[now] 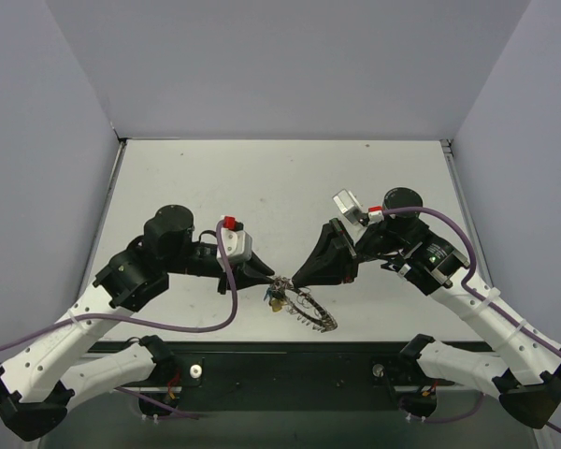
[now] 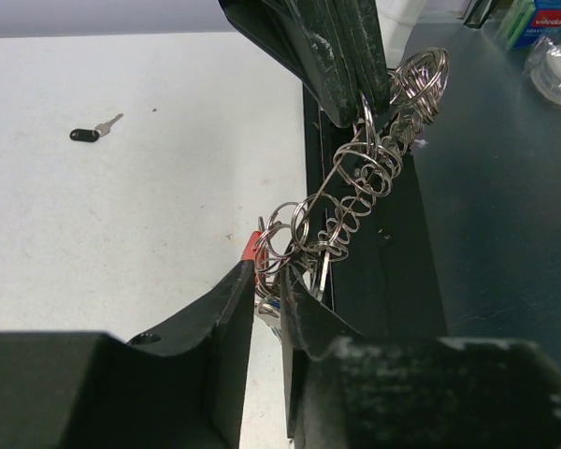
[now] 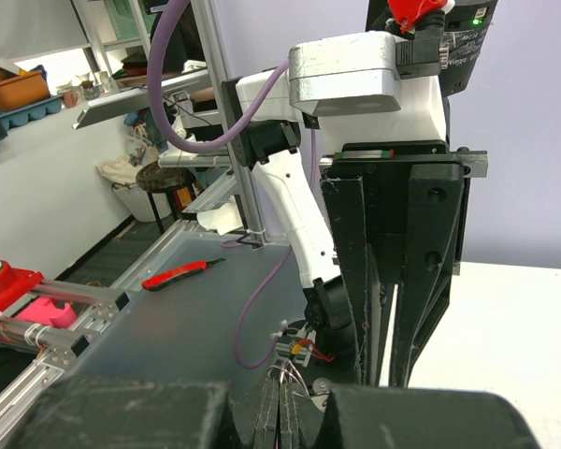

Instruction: Put the keys on the keyring

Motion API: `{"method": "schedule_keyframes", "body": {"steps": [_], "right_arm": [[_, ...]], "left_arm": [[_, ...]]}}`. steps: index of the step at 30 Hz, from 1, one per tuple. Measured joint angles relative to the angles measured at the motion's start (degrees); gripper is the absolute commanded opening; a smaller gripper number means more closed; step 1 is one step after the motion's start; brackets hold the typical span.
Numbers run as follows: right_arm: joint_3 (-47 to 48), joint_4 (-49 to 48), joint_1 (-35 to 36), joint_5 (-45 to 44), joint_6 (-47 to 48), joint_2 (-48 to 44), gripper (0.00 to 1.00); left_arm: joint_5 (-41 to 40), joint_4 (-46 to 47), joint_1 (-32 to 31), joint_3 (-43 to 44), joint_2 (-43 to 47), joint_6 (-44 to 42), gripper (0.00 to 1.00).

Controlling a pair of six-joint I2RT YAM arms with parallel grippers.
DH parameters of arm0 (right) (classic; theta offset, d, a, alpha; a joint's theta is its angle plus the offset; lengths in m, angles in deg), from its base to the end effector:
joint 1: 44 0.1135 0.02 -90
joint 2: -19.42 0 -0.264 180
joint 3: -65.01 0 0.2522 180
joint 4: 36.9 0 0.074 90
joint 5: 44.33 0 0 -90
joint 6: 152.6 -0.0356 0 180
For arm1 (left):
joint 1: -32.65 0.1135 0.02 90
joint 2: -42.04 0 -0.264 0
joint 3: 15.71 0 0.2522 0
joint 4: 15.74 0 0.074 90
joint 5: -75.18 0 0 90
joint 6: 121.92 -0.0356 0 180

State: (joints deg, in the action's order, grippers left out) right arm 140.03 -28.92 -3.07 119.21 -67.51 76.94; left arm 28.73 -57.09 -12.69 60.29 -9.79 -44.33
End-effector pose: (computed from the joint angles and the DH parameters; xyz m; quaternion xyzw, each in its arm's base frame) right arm 0.1300 0.1579 0.4260 -0.5945 0.3508 0.5943 0.4126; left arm 0.1107 -0.1469 0.3948 0.5537 0.5481 -0.4425 0.4440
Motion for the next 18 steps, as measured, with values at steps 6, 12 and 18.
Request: {"method": "schedule_keyframes", "body": {"steps": [6, 12, 18], "right_arm": [[0.0, 0.0, 0.0, -0.02, -0.02, 0.0, 0.0], [0.0, 0.0, 0.0, -0.02, 0.0, 0.0, 0.0], [0.0, 0.0, 0.0, -0.02, 0.0, 0.0, 0.0]], "left_arm": [[0.44, 0.02, 0.0, 0.0, -0.09, 0.24, 0.0], [0.39, 0.04, 0.0, 0.0, 0.07, 0.2, 0.0], [0.17, -0.02, 0.0, 0.0, 0.83, 0.04, 0.4]]}}
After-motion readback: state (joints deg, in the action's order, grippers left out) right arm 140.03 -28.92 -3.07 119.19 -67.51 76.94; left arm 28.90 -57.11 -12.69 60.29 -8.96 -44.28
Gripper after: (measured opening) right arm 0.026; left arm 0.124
